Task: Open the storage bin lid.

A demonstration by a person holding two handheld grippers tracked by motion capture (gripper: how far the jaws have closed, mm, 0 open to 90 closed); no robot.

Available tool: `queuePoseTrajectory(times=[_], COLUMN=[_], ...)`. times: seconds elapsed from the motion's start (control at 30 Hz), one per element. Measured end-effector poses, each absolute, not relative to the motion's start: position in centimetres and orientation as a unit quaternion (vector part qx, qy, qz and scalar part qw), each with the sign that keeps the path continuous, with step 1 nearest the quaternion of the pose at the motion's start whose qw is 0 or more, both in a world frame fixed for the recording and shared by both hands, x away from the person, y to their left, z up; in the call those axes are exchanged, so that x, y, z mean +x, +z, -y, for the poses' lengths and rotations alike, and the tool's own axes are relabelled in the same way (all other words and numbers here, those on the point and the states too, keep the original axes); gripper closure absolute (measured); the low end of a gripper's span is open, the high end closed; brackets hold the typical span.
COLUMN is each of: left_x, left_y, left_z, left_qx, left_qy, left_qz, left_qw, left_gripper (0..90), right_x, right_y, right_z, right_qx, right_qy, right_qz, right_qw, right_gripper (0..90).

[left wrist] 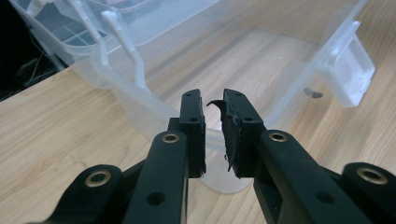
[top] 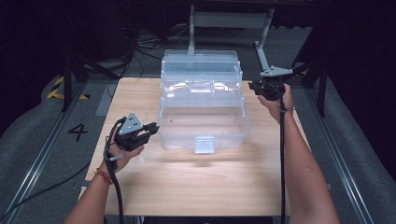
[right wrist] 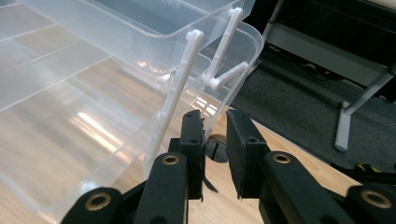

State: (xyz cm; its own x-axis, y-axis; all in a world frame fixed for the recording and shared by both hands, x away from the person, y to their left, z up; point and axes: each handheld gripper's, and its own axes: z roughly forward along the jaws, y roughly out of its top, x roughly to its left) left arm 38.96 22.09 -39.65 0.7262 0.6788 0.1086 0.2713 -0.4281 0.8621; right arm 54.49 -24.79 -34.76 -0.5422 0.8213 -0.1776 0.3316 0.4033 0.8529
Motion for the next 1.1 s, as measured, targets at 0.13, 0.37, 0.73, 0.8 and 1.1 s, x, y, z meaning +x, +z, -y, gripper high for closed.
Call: queuePoseTrajectory(times=[0.13, 0.37, 0.73, 0.8, 1.1], left_x=[38.8, 38.2, 37.9, 37.9, 37.4], left_y=[-39.5, -39.4, -40.0, -40.2, -41.3], left_z=[-22.6, -23.5, -24.6, -24.7, -25.5], left_qx=[0.818, 0.834, 0.844, 0.847, 0.855], left_qy=[0.235, 0.253, 0.253, 0.255, 0.244], left_qz=[-0.293, -0.287, -0.289, -0.288, -0.294], left_qw=[0.435, 0.398, 0.374, 0.368, 0.351], left_gripper=[78.4, 77.0, 74.5, 74.0, 71.0], right_x=[53.8, 52.0, 49.4, 48.8, 46.0], right_y=[-34.7, -35.2, -36.7, -37.0, -38.2], right_z=[25.0, 25.8, 26.9, 27.1, 27.7], right_qx=[0.361, 0.362, 0.356, 0.352, 0.338], right_qy=[0.4, 0.4, 0.401, 0.406, 0.409], right_qz=[-0.785, -0.786, -0.792, -0.793, -0.801], right_qw=[0.306, 0.301, 0.292, 0.287, 0.277], right_gripper=[77.5, 76.8, 73.2, 72.4, 64.4])
